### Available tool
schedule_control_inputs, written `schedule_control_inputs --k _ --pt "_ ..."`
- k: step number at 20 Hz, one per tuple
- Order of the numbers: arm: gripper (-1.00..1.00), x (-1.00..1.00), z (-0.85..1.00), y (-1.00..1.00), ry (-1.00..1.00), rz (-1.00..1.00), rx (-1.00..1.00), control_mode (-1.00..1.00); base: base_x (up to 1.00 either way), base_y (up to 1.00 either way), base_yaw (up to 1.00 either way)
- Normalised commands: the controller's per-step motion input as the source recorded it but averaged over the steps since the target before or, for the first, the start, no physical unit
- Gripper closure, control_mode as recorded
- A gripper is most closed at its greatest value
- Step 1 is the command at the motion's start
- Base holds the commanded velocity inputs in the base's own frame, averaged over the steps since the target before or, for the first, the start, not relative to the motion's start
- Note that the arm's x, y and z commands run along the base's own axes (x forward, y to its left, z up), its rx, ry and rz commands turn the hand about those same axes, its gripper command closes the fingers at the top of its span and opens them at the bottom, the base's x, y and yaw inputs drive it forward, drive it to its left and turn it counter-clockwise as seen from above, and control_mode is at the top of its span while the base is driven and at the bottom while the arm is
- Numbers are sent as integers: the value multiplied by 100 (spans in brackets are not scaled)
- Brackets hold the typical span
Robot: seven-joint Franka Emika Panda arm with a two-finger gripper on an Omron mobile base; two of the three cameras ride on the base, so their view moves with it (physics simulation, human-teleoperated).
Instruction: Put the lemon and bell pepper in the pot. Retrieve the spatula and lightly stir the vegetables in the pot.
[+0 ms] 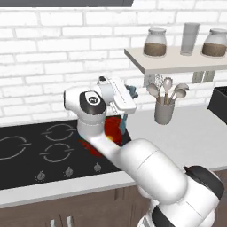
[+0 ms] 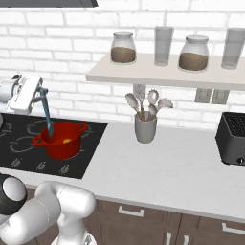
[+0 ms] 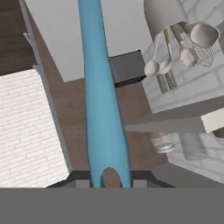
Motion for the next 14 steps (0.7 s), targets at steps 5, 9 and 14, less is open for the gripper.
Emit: schedule_control_inputs --k 5,9,14 --pt "100 35 -50 11 -2 0 0 -100 0 0 0" --pt "100 28 -45 13 -6 0 0 -100 0 0 0" --pt "100 21 -49 12 -3 0 -1 -100 0 0 0"
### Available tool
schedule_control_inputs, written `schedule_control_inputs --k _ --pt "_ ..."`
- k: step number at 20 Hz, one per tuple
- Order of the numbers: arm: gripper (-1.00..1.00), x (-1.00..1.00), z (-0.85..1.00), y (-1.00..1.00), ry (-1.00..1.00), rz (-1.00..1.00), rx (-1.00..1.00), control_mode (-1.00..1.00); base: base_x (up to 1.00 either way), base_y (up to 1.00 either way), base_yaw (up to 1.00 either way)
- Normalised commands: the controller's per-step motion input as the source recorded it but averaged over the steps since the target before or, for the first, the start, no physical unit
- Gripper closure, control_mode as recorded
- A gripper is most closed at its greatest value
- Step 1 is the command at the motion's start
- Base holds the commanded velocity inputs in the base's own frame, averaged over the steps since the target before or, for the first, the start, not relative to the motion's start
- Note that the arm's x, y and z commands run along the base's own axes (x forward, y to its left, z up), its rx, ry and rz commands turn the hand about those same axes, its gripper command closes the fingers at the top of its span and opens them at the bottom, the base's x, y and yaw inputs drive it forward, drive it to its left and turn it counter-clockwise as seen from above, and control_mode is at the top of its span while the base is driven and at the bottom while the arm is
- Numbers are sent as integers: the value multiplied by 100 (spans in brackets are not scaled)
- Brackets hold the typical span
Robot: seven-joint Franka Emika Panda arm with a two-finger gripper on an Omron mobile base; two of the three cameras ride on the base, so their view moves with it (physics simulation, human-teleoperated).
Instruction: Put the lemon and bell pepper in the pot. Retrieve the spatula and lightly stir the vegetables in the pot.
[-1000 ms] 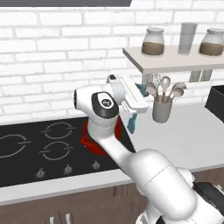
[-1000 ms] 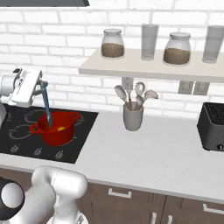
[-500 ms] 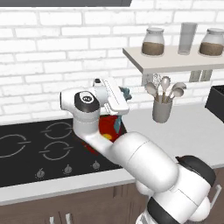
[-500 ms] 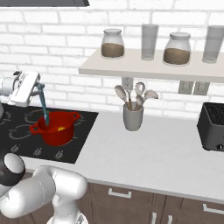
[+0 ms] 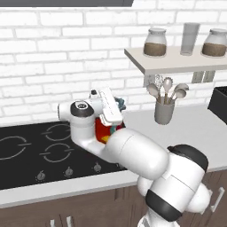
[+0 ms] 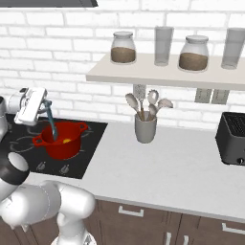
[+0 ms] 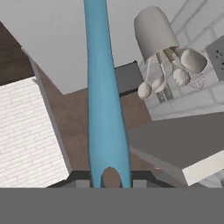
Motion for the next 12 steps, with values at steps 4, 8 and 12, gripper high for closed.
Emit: schedule_control_inputs --k 4,8,12 --pt "100 1 -38 0 -2 0 -1 -100 0 0 0" --pt "100 1 -27 0 -1 0 0 -100 0 0 0" --pt "100 -4 0 -2 -8 0 0 -100 0 0 0"
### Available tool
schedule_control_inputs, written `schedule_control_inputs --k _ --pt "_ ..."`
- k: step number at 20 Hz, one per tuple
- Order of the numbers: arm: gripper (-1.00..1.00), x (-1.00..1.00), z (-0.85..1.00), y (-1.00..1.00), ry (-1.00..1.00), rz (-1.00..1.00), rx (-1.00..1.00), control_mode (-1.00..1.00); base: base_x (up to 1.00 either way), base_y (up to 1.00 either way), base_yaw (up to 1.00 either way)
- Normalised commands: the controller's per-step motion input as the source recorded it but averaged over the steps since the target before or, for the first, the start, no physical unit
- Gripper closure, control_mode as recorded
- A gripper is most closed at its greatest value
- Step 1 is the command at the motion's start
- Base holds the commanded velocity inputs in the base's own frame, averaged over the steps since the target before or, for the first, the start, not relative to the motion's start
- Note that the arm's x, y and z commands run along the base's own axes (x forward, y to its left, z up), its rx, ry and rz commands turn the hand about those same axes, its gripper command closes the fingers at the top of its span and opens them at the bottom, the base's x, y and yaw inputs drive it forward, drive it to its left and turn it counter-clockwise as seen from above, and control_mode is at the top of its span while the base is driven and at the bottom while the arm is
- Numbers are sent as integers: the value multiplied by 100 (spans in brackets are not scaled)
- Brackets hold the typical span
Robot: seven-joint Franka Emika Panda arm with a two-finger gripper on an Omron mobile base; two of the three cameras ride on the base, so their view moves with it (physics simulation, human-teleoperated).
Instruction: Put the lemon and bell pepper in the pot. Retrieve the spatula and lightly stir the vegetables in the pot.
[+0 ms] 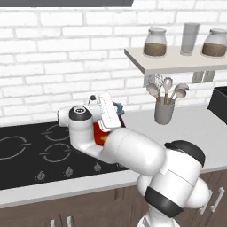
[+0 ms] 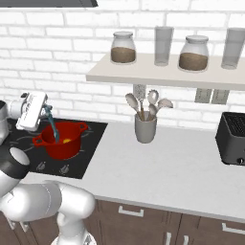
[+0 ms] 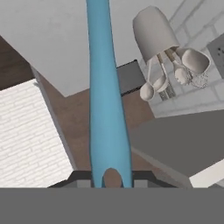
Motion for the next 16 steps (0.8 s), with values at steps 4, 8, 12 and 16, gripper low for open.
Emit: schedule_control_inputs --k 4,8,12,16 --pt "100 -15 0 -12 -9 0 0 -100 0 0 0" --pt "100 -31 -2 -23 -9 0 0 -100 0 0 0" --pt "100 -22 -21 -12 -2 0 -2 -100 0 0 0" --pt "100 -6 -47 0 0 0 -5 -100 0 0 0"
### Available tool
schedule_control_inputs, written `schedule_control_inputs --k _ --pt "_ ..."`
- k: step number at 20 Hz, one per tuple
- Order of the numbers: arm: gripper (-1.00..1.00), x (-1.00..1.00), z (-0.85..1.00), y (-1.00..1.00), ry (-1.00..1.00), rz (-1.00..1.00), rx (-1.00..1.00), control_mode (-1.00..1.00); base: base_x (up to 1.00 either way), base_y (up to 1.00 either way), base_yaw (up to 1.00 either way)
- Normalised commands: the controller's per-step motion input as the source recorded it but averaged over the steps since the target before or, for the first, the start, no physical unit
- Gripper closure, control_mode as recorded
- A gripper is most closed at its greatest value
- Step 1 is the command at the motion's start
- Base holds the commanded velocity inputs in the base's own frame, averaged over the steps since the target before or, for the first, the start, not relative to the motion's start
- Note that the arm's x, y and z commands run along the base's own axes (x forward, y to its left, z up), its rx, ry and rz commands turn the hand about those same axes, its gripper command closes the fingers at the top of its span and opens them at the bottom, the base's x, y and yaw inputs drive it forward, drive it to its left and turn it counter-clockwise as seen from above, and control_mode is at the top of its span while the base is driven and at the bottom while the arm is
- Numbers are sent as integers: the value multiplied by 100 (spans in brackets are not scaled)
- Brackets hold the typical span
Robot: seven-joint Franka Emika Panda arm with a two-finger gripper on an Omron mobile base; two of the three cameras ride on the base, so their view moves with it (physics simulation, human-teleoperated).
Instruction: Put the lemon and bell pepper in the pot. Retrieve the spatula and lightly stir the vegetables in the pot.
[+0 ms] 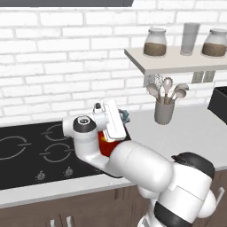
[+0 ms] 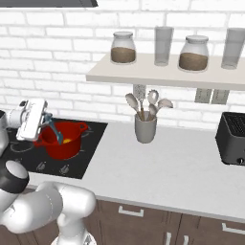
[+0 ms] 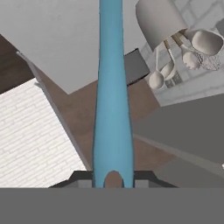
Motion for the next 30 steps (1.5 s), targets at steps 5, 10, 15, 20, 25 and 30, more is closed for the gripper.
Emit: schedule_control_inputs --k 5,10,15,20,25,30 --pt "100 0 -35 0 1 3 -1 -100 0 0 0" --pt "100 4 -1 0 0 2 1 -100 0 0 0" --pt "100 34 5 0 2 0 2 -100 0 0 0" --pt "100 40 -14 0 7 0 0 -100 0 0 0" --pt "100 30 -44 0 10 0 0 -100 0 0 0" --pt "100 17 -31 0 1 0 0 -100 0 0 0"
